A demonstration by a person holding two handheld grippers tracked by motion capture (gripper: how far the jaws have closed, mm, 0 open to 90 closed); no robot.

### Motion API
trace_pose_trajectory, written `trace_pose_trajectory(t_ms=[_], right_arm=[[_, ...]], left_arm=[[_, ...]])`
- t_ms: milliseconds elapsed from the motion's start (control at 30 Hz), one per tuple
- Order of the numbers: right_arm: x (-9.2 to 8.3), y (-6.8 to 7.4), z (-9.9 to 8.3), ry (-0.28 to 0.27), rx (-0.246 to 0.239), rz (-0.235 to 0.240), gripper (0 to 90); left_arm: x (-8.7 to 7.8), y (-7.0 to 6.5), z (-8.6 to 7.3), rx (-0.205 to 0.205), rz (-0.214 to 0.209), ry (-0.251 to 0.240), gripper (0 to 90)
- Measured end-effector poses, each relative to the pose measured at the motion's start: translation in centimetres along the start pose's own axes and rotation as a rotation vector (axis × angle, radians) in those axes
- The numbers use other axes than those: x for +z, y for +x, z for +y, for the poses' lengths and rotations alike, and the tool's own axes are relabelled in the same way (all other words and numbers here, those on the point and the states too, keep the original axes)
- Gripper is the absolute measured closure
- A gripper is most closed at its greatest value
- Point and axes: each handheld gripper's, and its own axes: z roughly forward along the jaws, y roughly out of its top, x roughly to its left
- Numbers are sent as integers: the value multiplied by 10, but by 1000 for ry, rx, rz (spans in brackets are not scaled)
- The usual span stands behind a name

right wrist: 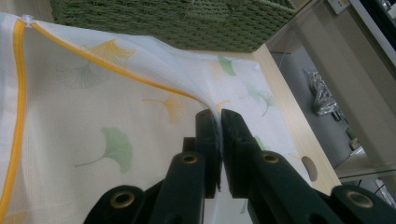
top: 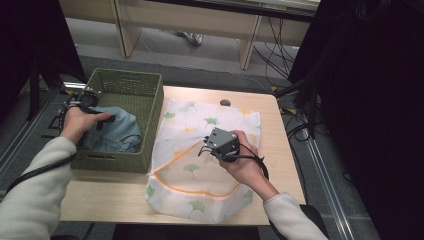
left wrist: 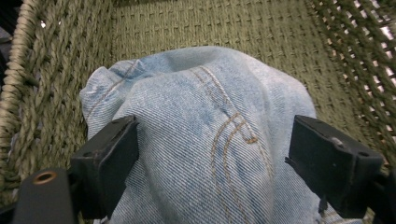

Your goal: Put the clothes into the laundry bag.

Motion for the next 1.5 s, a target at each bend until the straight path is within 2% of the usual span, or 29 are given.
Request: trace_pose_trajectory(t_ms=[67, 167, 200, 233, 467, 700, 933, 1233, 1500], right_arm=[[1, -1, 0, -2, -17, 2, 864], [1, -1, 0, -2, -21, 3, 863], [0, 0, -1, 3, 4, 1, 862], [0, 0, -1, 0, 0, 2, 861], [1, 0, -1, -1, 3, 6, 857], [2, 0, -1, 4, 4, 10, 854], [2, 0, -1, 1, 5, 10, 850], [1, -1, -1, 0, 7, 8, 844], [1, 0, -1, -1, 8, 8, 840]], left_arm=[[3, 0, 0, 2, 20, 17, 149], [3, 0, 1, -3, 42, 6, 150], [2, 0, 2, -8, 49, -5, 149], [2, 0, 2, -11, 53, -5, 146], [8, 1, 0, -20, 57, 42, 105], [21, 1, -7, -27, 66, 120, 35], [24, -1, -7, -9, 81, 144, 4], [29, -1, -8, -26, 90, 167, 0], [31, -1, -8, -23, 92, 178, 0]])
